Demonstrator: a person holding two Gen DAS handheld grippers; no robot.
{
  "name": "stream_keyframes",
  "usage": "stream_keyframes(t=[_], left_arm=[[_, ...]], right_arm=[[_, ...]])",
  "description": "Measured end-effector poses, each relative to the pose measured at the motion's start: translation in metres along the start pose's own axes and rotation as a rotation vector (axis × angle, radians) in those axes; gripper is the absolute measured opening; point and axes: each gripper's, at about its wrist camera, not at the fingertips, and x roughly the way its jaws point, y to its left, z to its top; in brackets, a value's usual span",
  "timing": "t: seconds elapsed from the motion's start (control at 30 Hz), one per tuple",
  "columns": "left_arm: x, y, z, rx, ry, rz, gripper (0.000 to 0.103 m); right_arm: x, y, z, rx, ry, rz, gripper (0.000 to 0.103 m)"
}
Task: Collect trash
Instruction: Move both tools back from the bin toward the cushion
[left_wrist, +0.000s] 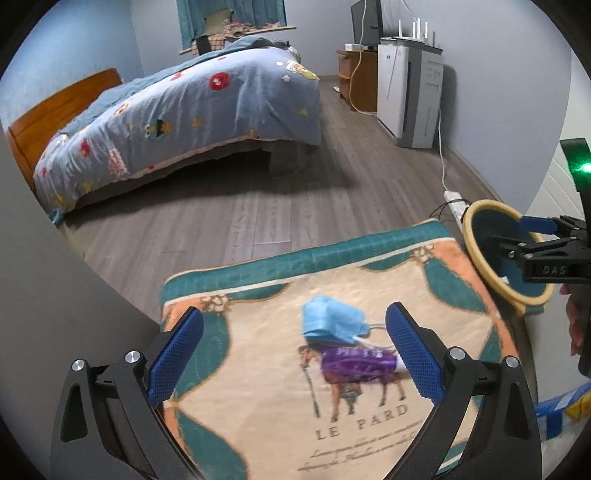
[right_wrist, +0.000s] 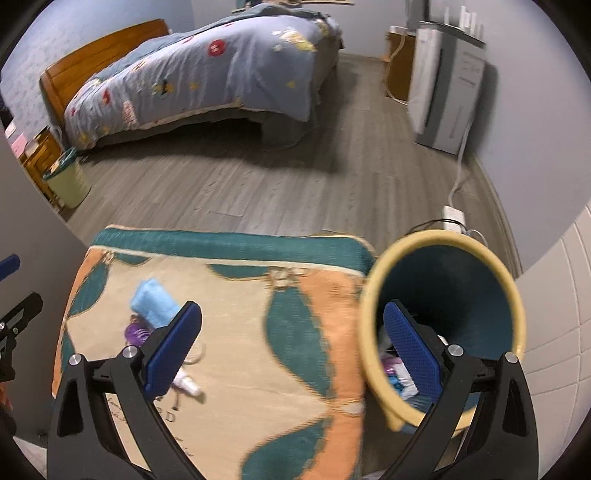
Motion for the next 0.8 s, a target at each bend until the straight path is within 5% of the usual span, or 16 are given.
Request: stream_keyframes(t=[0.43, 0.8], left_arm=[[0.006, 0.045, -0.012, -0.036, 0.016, 0.000, 0.098], [0.016, 0.088, -0.017, -0.136, 0.041, 0.003, 0.098]], right_arm=[[0.047, 0.106, -0.020, -0.242, 0.100, 0.068, 0.097], [0.079, 0.154, -0.048, -0.393, 0.184, 0.145, 0.097]])
